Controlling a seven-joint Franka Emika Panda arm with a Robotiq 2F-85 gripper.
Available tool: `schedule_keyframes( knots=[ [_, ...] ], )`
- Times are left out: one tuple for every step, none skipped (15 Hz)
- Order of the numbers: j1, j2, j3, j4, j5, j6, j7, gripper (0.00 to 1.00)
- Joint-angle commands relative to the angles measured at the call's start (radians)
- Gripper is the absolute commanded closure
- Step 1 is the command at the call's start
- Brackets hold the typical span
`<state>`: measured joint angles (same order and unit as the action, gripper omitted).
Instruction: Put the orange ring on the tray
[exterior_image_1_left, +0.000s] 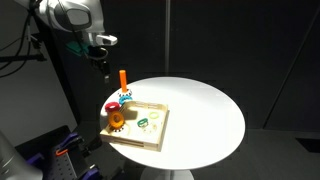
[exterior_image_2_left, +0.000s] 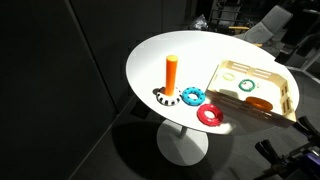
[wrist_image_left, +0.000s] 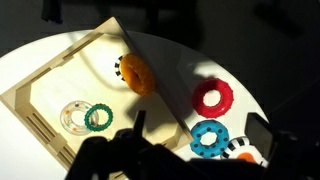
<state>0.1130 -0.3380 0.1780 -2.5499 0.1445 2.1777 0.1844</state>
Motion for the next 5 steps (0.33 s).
schedule_keyframes(
  knots=[
    [0.002,-0.034,-0.012,0.031,-0.013,-0.072,0.010,0.00],
    [0.008,-0.017,-0.009,0.011,-0.004,-0.029,0.003,0.00],
    [0.008,-0.020,-0.009,0.012,-0.004,-0.032,0.003,0.00],
    [0.008,-0.020,-0.009,0.010,-0.004,-0.032,0.003,0.00],
    [0.008,-0.018,-0.009,0.009,-0.004,-0.032,0.003,0.00]
  ],
)
